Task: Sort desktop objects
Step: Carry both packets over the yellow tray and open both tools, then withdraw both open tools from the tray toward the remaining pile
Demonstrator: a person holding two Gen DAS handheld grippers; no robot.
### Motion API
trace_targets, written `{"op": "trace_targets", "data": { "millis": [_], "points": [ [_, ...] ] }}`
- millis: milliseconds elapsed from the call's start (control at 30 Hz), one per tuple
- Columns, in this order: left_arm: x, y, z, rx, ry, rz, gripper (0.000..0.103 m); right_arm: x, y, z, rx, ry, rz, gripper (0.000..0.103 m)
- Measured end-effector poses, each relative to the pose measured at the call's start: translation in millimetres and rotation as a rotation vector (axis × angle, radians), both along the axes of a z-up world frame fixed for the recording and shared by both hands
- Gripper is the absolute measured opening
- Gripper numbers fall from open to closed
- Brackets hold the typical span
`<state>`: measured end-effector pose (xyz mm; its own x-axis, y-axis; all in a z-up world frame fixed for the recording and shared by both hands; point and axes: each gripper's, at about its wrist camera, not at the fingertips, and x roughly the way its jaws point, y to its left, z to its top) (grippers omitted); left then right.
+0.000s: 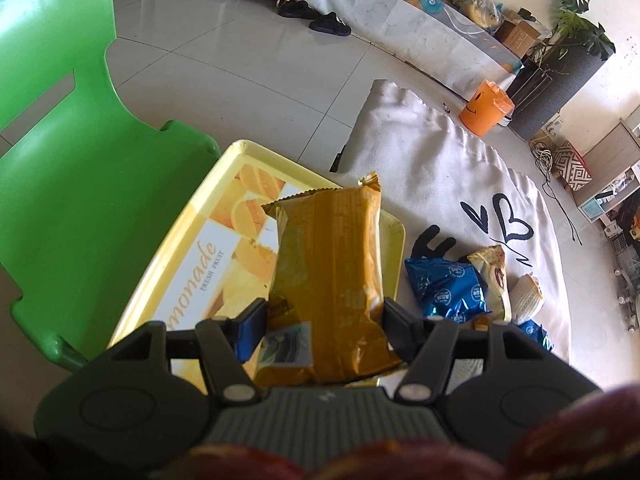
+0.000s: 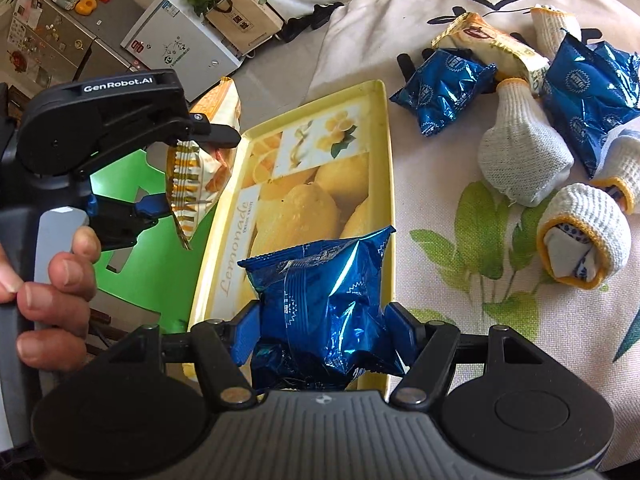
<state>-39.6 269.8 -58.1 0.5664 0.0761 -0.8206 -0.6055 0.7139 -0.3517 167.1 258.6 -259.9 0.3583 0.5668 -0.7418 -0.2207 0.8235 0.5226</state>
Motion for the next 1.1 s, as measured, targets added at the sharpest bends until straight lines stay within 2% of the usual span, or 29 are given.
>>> {"op": "trace_targets", "data": {
  "millis": [133, 233, 300, 467, 700, 800, 1100],
  "points": [
    [-0.2, 9.7, 5.7, 0.039, -0.009, 0.055, 0.062, 1.3, 15.0, 1.8, 0.057, -0.042, 0.071, 0.067],
    [-2.5, 16.3, 8.9, 0.061, -0.015, 0.119, 0.075, -3.7, 26.9, 10.8, 0.011, -0.112, 0.125, 0.075],
    [-2.2, 16.5, 9.9, 0.069, -0.017, 0.132, 0.085, -6.3, 26.3, 13.5, -0.007, -0.146, 0.121, 0.085],
    [2.4, 11.3, 8.7, 0.066, -0.005, 0.130, 0.085, -0.4, 13.6, 10.2, 0.013, -0.098, 0.067, 0.086],
    [9.1, -2.8, 7.7, 0.076, 0.004, 0.092, 0.086, 2.3, 0.0, 10.0, -0.022, -0.084, 0.018, 0.086],
    [11.1, -7.8, 6.3, 0.073, 0.010, 0.083, 0.095, 2.6, -6.4, 9.9, -0.035, -0.078, -0.003, 0.086],
    [19.4, -26.0, 1.3, 0.069, 0.032, 0.018, 0.096, 5.2, -24.3, 8.3, -0.071, -0.062, -0.060, 0.086]
  ]
}}
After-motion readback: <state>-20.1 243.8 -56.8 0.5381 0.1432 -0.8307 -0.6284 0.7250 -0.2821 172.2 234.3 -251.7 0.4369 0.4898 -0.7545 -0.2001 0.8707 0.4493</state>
